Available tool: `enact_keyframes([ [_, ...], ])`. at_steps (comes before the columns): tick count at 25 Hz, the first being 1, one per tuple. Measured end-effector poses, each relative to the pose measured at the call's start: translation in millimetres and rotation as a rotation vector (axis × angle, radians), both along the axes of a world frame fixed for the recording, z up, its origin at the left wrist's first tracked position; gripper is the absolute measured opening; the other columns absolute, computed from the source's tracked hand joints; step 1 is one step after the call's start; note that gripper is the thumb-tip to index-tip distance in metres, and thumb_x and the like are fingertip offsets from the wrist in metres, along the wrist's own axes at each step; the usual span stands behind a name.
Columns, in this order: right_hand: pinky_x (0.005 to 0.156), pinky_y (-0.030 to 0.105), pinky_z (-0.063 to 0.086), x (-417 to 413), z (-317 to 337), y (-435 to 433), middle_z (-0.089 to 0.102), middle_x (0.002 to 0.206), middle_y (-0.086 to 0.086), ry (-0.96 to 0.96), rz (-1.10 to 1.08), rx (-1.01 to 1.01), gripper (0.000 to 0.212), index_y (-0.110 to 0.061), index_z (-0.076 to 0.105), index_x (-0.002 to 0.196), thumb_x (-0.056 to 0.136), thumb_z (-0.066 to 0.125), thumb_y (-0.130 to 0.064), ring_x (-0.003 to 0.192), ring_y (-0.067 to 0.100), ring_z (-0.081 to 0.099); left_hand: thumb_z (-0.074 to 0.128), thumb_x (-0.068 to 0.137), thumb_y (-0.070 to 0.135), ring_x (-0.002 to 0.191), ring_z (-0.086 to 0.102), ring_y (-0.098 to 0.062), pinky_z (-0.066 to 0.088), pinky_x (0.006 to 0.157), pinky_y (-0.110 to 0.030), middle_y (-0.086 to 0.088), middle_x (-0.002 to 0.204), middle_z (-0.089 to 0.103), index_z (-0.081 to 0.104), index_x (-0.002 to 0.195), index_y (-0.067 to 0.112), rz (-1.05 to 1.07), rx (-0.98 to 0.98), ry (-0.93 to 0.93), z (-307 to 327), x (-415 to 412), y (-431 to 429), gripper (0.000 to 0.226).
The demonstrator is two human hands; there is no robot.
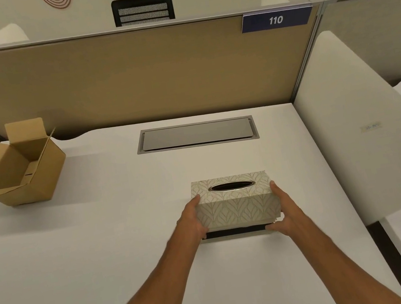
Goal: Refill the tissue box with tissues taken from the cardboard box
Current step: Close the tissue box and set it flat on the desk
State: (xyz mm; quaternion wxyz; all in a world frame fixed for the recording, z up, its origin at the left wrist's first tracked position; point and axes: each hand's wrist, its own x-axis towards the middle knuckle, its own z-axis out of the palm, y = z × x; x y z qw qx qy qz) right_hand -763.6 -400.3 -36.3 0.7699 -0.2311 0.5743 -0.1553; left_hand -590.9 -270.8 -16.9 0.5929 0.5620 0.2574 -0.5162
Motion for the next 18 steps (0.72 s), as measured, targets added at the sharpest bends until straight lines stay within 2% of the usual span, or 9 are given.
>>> enact_keyframes([
  [2, 0.076, 0.051, 0.054, 2, -2, 0, 0.06, 0.111, 0.01, -0.008, -0.058, 0.026, 0.067, -0.012, 0.055, 0.122, 0.07, 0.078, -0.047, 0.104, 0.032, 0.061, 0.069, 0.085, 0.025, 0.072, 0.061, -0.031, 0.051, 0.063, -0.048, -0.014, 0.083, 0.062, 0.059, 0.085, 0.005, 0.007, -0.024, 0.009, 1, -1, 1, 0.022],
  [4, 0.078, 0.049, 0.054, 3, -4, 0, 0.061, 0.105, 0.011, -0.037, -0.134, 0.062, 0.061, -0.009, 0.054, 0.117, 0.07, 0.08, -0.037, 0.106, 0.033, 0.062, 0.067, 0.086, 0.021, 0.065, 0.06, -0.03, 0.051, 0.054, -0.042, -0.014, 0.069, 0.064, 0.058, 0.075, 0.007, 0.003, -0.048, 0.026, 2, -2, 3, 0.02],
  [6, 0.082, 0.049, 0.055, 3, -6, 0, 0.061, 0.1, 0.012, -0.048, -0.162, 0.073, 0.05, -0.008, 0.056, 0.11, 0.071, 0.079, -0.03, 0.099, 0.032, 0.064, 0.066, 0.086, 0.02, 0.065, 0.06, -0.029, 0.051, 0.052, -0.039, -0.014, 0.057, 0.067, 0.059, 0.075, 0.007, -0.003, -0.08, 0.046, 3, -3, 7, 0.018],
  [10, 0.066, 0.044, 0.055, 1, -7, 3, 0.062, 0.092, 0.011, -0.087, -0.153, 0.071, 0.024, -0.009, 0.06, 0.092, 0.078, 0.071, -0.025, 0.082, 0.029, 0.064, 0.071, 0.079, 0.017, 0.066, 0.059, -0.029, 0.054, 0.041, -0.033, -0.016, 0.077, 0.058, 0.053, 0.078, 0.004, 0.035, -0.042, 0.084, -5, -2, 13, 0.022],
  [14, 0.069, 0.044, 0.057, -4, -10, 5, 0.063, 0.091, 0.011, -0.102, -0.153, 0.083, 0.026, -0.008, 0.062, 0.098, 0.077, 0.07, -0.021, 0.082, 0.029, 0.064, 0.074, 0.074, 0.016, 0.068, 0.06, -0.028, 0.055, 0.043, -0.03, -0.015, 0.082, 0.057, 0.055, 0.082, 0.004, 0.032, -0.026, 0.084, -16, -3, 18, 0.024],
  [16, 0.063, 0.04, 0.058, -7, -12, 7, 0.062, 0.089, 0.01, -0.085, -0.16, 0.081, 0.028, -0.006, 0.061, 0.099, 0.075, 0.069, -0.018, 0.078, 0.028, 0.064, 0.074, 0.072, 0.016, 0.074, 0.06, -0.028, 0.055, 0.053, -0.031, -0.015, 0.086, 0.057, 0.056, 0.09, 0.002, 0.025, -0.021, 0.086, -23, -3, 21, 0.029],
  [18, 0.063, 0.039, 0.056, -9, -15, 8, 0.061, 0.088, 0.011, -0.072, -0.166, 0.07, 0.034, -0.004, 0.06, 0.105, 0.075, 0.067, -0.017, 0.076, 0.027, 0.062, 0.074, 0.069, 0.018, 0.084, 0.058, -0.028, 0.052, 0.068, -0.034, -0.014, 0.093, 0.056, 0.056, 0.101, 0.003, -0.002, 0.001, 0.056, -32, -2, 23, 0.039],
])
